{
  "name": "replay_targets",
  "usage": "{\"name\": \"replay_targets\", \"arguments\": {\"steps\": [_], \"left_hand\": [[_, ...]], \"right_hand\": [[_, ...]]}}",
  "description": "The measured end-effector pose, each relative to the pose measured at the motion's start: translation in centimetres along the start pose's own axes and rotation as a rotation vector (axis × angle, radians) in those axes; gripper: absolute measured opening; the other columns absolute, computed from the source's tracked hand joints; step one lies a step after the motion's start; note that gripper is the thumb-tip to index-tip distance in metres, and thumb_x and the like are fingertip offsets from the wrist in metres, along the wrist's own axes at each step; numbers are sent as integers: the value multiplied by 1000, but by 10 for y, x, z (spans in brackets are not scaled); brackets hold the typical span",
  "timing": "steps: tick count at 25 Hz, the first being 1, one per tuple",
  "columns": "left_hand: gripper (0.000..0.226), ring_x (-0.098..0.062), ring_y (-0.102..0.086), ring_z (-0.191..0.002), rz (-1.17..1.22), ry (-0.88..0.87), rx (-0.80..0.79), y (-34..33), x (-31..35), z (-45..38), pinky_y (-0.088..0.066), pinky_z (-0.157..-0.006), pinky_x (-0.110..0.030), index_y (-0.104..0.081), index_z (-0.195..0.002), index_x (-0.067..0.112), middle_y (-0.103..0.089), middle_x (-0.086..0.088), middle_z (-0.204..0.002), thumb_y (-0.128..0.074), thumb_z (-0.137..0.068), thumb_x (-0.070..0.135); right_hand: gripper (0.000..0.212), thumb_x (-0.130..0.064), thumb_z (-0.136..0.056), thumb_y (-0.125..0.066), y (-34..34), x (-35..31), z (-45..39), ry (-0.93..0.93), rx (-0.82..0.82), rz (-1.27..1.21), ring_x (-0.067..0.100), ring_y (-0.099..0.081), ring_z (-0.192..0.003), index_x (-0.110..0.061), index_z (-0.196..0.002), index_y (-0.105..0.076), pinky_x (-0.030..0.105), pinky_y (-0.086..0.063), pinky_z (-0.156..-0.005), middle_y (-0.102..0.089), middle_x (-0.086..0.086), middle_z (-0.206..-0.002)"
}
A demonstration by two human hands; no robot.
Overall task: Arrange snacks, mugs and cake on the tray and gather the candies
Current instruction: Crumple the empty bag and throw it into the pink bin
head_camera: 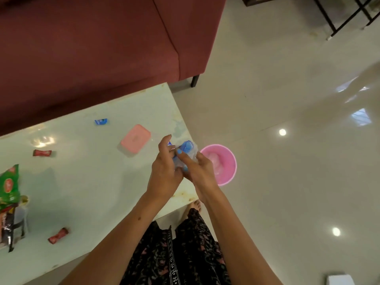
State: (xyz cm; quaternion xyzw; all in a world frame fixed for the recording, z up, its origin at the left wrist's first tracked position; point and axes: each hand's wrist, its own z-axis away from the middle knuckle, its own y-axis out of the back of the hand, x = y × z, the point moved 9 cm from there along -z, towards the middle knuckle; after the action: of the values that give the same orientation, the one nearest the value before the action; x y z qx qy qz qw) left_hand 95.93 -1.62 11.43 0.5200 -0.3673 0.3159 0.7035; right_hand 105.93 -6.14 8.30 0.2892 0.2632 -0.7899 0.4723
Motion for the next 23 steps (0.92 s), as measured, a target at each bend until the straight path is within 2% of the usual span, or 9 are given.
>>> {"name": "replay_targets", "arguments": {"steps": [3, 5, 7, 9, 13, 16, 18, 20, 23], "left_hand": [[95, -18, -52, -124, -19, 37, -156, -49, -4, 3, -48, -96, -26, -1, -144, 27, -51, -9, -138, -62, -75, 5], [97, -14, -40, -134, 15, 77, -269, -79, -11, 4, -44, -103, -33, 5, -144, 29, -47, -7, -142, -59, -76, 6], [96, -7, -38, -134, 30, 112, -343, -105, -18, 3, -41, -103, -22, 5, -143, 33, -47, 3, -142, -58, -77, 5], [85, 2, -47, -120, 28, 149, -352, -122, -23, 1, -37, -94, -8, -7, -141, 35, -53, 13, -132, -54, -80, 1], [58, 5, -60, -96, 56, 171, -191, -129, -40, -12, -50, -84, -13, -50, -117, 27, -63, 21, -103, -38, -77, -14], [55, 0, -62, -91, 49, 230, -104, -130, -58, -22, -50, -76, -15, -55, -106, 28, -67, 13, -99, -37, -76, -15], [56, -1, -62, -93, 44, 251, -110, -139, -65, -29, -48, -76, -16, -55, -103, 29, -66, 14, -98, -37, -75, -15], [56, -2, -62, -93, 44, 259, -126, -149, -67, -38, -48, -76, -17, -55, -102, 30, -65, 17, -97, -37, -74, -15], [55, -2, -61, -94, 51, 266, -123, -160, -70, -52, -49, -77, -18, -56, -101, 29, -65, 17, -96, -38, -73, -15]], "right_hand": [[21, -20, -75, -75, 41, 5, -26, -5, 108, 39, 16, -72, -77, -11, -94, -71, 28, -59, -72, -75, 7, -89], [9, -16, -74, -74, 68, 8, -39, 10, 205, 78, 18, -71, -73, -21, -82, -71, 31, -60, -67, -73, -3, -76], [19, -17, -77, -72, 95, 12, -53, 45, 284, 155, 21, -69, -76, -34, -74, -65, 39, -59, -70, -67, -13, -70], [23, -16, -80, -68, 125, 22, -68, 49, 370, 245, 16, -64, -72, -37, -76, -61, 39, -58, -72, -62, -16, -74], [25, -11, -83, -67, 178, 42, -103, 24, 490, 467, 14, -52, -81, -14, -108, -64, 21, -48, -80, -50, 1, -105], [26, -6, -85, -64, 195, 59, -129, -8, 476, 484, 19, -51, -96, -11, -110, -64, 15, -42, -84, -46, 5, -113], [29, -9, -85, -63, 205, 65, -144, -5, 523, 650, 23, -54, -105, -16, -113, -65, 23, -44, -85, -54, 5, -118], [31, -12, -85, -64, 212, 69, -155, 9, 563, 827, 24, -53, -107, -22, -114, -65, 31, -47, -83, -58, 1, -119], [32, -12, -85, -64, 214, 81, -172, 27, 546, 795, 21, -59, -103, -22, -115, -65, 29, -53, -73, -56, 1, -122]]}}
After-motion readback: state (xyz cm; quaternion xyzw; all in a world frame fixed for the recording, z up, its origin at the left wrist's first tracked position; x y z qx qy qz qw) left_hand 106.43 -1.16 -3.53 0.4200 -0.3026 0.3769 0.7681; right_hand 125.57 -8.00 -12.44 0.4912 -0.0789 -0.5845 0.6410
